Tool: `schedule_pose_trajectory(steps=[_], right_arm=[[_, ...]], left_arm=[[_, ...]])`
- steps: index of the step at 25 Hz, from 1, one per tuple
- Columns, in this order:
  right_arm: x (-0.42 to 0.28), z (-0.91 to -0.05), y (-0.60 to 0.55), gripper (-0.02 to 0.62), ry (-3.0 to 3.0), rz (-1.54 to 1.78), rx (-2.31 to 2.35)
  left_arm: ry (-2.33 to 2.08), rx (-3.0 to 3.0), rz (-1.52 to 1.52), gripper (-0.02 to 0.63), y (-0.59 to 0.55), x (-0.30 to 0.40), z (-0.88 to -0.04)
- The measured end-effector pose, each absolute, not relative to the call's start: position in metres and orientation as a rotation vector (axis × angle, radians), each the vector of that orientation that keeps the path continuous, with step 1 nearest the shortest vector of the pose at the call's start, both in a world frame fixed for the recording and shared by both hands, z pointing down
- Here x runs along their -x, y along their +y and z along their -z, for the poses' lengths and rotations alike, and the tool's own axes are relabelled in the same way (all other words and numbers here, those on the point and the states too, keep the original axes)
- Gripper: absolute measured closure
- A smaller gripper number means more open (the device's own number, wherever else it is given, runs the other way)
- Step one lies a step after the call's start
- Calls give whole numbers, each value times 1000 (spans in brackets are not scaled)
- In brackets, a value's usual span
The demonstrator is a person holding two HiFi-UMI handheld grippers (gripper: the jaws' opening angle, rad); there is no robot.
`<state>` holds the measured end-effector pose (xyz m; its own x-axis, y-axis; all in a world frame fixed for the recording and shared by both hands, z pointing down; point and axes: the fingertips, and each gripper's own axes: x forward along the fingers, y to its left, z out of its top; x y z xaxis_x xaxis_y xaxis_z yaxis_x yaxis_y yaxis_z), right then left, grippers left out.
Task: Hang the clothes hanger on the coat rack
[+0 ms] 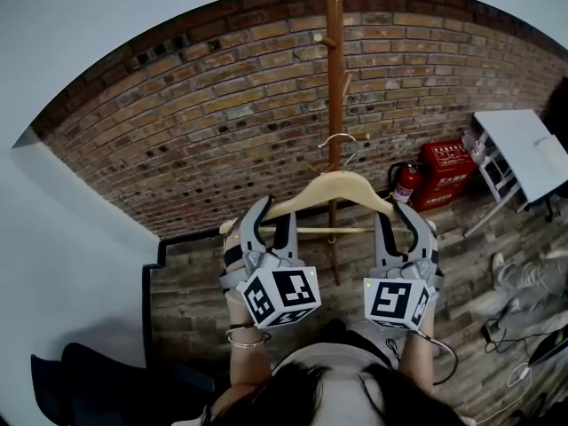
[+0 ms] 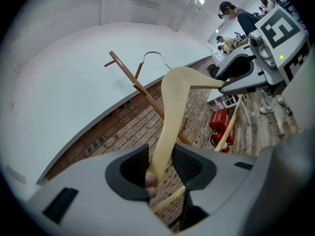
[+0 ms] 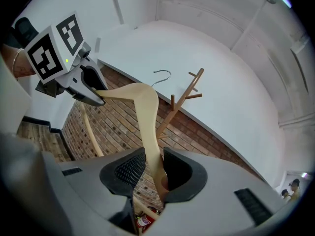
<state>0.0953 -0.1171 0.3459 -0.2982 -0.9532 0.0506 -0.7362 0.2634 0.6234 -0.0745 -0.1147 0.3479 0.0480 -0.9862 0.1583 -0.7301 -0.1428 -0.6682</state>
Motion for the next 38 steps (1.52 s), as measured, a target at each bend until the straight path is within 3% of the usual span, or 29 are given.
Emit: schedule_pose_trajectory(steps=[38], right_arm=[[-82,-320,-244,468,-2135,729,-1525]], left_arm=[[1697,1887,831,460,-238,88,-321]])
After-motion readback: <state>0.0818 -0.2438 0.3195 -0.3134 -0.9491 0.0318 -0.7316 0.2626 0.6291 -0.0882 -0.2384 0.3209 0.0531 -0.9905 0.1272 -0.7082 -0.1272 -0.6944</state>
